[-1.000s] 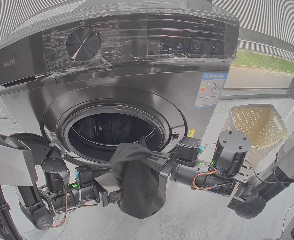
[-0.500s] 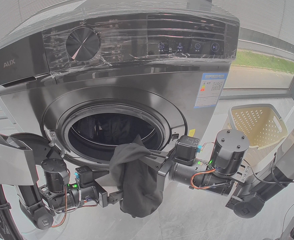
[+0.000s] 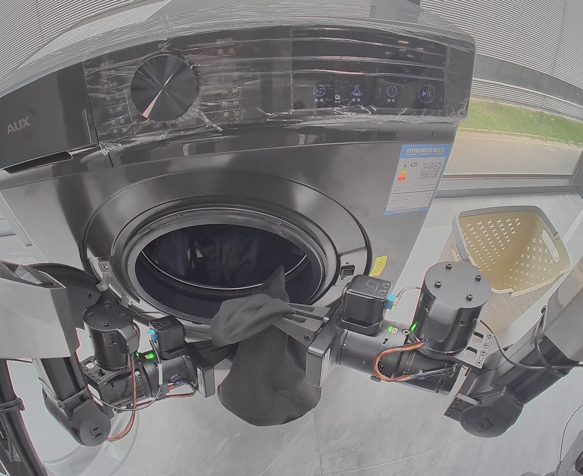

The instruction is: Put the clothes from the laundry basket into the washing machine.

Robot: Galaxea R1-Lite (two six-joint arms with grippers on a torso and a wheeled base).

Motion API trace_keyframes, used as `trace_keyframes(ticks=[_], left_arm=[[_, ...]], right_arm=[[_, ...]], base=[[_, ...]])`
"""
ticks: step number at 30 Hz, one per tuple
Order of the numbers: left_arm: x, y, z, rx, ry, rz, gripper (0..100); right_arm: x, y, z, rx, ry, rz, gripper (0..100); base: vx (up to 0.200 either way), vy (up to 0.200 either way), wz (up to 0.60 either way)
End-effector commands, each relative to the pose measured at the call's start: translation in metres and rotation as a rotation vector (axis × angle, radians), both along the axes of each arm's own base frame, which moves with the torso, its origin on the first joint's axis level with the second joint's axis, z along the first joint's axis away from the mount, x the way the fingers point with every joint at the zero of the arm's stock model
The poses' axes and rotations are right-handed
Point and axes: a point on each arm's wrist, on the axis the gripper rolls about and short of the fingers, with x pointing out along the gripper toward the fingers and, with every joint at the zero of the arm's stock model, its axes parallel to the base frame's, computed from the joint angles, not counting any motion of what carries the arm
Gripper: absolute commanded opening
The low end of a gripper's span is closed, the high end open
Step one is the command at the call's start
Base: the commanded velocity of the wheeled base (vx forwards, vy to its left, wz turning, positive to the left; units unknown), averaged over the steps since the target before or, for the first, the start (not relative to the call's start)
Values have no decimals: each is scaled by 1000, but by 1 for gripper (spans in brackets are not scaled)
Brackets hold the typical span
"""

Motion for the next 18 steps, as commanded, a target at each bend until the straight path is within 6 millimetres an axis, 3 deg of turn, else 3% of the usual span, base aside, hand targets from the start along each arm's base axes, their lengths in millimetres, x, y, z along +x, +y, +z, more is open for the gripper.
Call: trace_keyframes(ticks=[1,7,10,14,18], left_arm=[[1,-1,-1,-3,1,-9,0],[12,8,10,-24,-56,49,0],[18,22,37,-63,-154,114,0],[4,27,65,-108,-229,122,0],[-11,23,75,-121,-253,96,0]], right_arm=[[0,0,-2,-4,3,-2,0],[3,-7,-6,-18,16,-19,0],[1,-16,-16,-64,45,-38,0],[0,-24,-24,-95,67,-51,0],[1,-23,-24,-95,67,-51,0]], base=[[0,0,0],[0,0,0],[0,0,0],[0,0,0],[0,0,0]])
